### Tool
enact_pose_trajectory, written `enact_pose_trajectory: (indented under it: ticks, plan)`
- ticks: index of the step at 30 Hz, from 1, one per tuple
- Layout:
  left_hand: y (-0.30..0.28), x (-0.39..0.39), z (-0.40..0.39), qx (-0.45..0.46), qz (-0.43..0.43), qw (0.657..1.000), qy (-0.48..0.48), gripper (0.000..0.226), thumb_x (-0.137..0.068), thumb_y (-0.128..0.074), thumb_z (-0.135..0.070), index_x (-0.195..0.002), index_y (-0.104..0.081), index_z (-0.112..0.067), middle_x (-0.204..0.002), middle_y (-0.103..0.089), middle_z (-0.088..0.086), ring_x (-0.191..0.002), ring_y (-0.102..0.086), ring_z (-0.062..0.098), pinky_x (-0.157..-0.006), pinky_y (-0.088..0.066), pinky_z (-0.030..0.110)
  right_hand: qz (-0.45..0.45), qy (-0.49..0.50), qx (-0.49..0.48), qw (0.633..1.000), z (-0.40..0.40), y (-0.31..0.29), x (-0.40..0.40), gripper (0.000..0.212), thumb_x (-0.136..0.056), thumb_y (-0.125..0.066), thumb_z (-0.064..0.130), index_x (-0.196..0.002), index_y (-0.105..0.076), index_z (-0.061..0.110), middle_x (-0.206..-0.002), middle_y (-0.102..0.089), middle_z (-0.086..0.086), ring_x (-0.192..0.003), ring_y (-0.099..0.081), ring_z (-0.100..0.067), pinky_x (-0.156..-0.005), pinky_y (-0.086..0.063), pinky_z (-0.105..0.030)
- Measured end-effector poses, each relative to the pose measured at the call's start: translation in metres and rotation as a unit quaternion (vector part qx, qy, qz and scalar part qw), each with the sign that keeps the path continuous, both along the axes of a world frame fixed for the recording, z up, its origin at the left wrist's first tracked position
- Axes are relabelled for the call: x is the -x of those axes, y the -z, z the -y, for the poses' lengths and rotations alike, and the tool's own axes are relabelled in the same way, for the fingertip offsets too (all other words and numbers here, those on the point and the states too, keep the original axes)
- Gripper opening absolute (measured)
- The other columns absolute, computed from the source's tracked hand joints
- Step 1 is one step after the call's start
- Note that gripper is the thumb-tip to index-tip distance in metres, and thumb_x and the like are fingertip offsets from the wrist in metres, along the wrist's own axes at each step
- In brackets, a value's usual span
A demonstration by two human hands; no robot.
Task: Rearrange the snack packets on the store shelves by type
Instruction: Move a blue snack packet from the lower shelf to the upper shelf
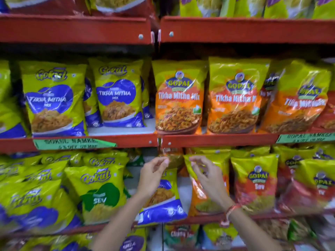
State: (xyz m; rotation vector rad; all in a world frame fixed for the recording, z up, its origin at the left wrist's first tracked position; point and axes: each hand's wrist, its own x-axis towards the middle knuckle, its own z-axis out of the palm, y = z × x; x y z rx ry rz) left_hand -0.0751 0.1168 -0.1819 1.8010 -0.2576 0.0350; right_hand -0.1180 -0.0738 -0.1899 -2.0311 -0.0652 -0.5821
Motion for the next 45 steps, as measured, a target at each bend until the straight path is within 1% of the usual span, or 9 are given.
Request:
enact_pose_trajectory:
  ticks: [5, 9, 16, 18, 23, 32, 38, 40, 45]
  plan:
    - [0.073, -0.007, -0.036, -0.029, -0.093, 0.991, -0.089, 0.022, -0.089, -0.062, -0.013, -0.104, -0.07, 0.0, -0.098, -0.072, 0.013, -0.083, -0.065, 0.018, -0.069, -0.045, 0.004, -0.195, -0.022, -0.037, 0.98, -0.029, 0.073, -0.025, 0.019, -0.094, -0.062, 0.015, -0.107, -0.072, 0.006, -0.091, -0.073, 0.0, -0.075, -0.063, 0.013, -0.066, -0.042, -0.003]
    - [0.119, -0.024, -0.048, -0.057, -0.205, 0.965, -0.154, 0.044, -0.085, -0.067, -0.019, -0.122, -0.058, 0.005, -0.126, -0.062, 0.023, -0.117, -0.059, 0.033, -0.097, -0.042, 0.033, -0.323, 0.014, -0.126, 0.938, -0.044, 0.116, -0.051, 0.042, -0.089, -0.068, 0.033, -0.104, -0.07, -0.006, -0.072, -0.071, -0.007, -0.065, -0.056, -0.005, -0.053, -0.037, -0.017]
    - [0.178, -0.06, -0.054, -0.042, -0.425, 0.892, -0.151, 0.119, -0.045, -0.064, -0.085, -0.132, -0.05, -0.005, -0.136, -0.056, 0.019, -0.122, -0.056, 0.035, -0.105, -0.044, 0.044, -0.511, 0.029, -0.199, 0.835, -0.049, 0.19, -0.095, 0.117, -0.028, -0.075, 0.087, -0.116, -0.059, 0.011, -0.116, -0.069, -0.009, -0.106, -0.068, -0.03, -0.097, -0.055, -0.045]
    - [0.22, -0.073, -0.056, -0.034, -0.452, 0.879, -0.148, 0.135, -0.019, -0.059, -0.094, -0.123, -0.058, -0.008, -0.123, -0.066, 0.017, -0.11, -0.064, 0.034, -0.099, -0.05, 0.048, -0.519, 0.037, -0.188, 0.833, -0.055, 0.182, -0.094, 0.117, -0.022, -0.08, 0.083, -0.112, -0.06, 0.011, -0.112, -0.072, -0.009, -0.103, -0.071, -0.03, -0.093, -0.058, -0.046]
    - [0.186, -0.052, -0.046, 0.017, -0.419, 0.895, -0.15, 0.086, -0.06, -0.066, -0.074, -0.116, -0.064, -0.01, -0.112, -0.072, 0.016, -0.102, -0.068, 0.033, -0.095, -0.053, 0.048, -0.445, 0.034, -0.258, 0.857, -0.056, 0.168, -0.082, 0.05, -0.05, -0.095, 0.041, -0.083, -0.077, 0.01, -0.095, -0.08, -0.014, -0.095, -0.075, -0.035, -0.088, -0.059, -0.054]
    - [0.139, 0.003, -0.056, 0.064, -0.295, 0.942, -0.148, 0.041, -0.08, -0.064, -0.052, -0.097, -0.067, -0.015, -0.104, -0.068, 0.009, -0.098, -0.06, 0.024, -0.091, -0.044, 0.035, -0.333, 0.04, -0.374, 0.865, -0.065, 0.14, -0.02, 0.019, -0.074, -0.085, 0.024, -0.081, -0.076, 0.01, -0.093, -0.078, -0.01, -0.099, -0.071, -0.029, -0.102, -0.052, -0.05]
    - [0.108, 0.048, -0.068, 0.116, -0.264, 0.951, -0.114, 0.036, -0.089, -0.057, -0.041, -0.113, -0.063, -0.015, -0.099, -0.061, -0.007, -0.093, -0.053, 0.012, -0.09, -0.031, 0.031, -0.291, 0.073, -0.367, 0.88, -0.07, 0.157, 0.009, 0.104, -0.046, -0.086, 0.071, -0.103, -0.061, -0.013, -0.12, -0.051, -0.042, -0.108, -0.03, -0.027, -0.098, -0.045, -0.068]
    - [0.1, 0.062, -0.073, 0.117, -0.245, 0.956, -0.114, 0.041, -0.09, -0.057, -0.04, -0.119, -0.063, -0.012, -0.108, -0.061, -0.003, -0.098, -0.051, 0.013, -0.09, -0.031, 0.03, -0.292, 0.067, -0.367, 0.881, -0.077, 0.144, 0.022, 0.09, -0.046, -0.083, 0.075, -0.083, -0.065, -0.006, -0.115, -0.055, -0.044, -0.107, -0.053, -0.058, -0.096, -0.049, -0.065]
    - [0.07, 0.08, -0.091, 0.143, -0.155, 0.97, -0.118, 0.058, -0.078, -0.063, -0.051, -0.121, -0.063, -0.011, -0.133, -0.061, 0.006, -0.116, -0.058, 0.015, -0.102, -0.041, 0.031, -0.237, 0.01, -0.376, 0.896, -0.097, 0.085, 0.049, 0.061, -0.058, -0.081, 0.067, -0.082, -0.079, 0.011, -0.102, -0.068, -0.037, -0.081, -0.064, -0.026, -0.087, -0.052, -0.067]
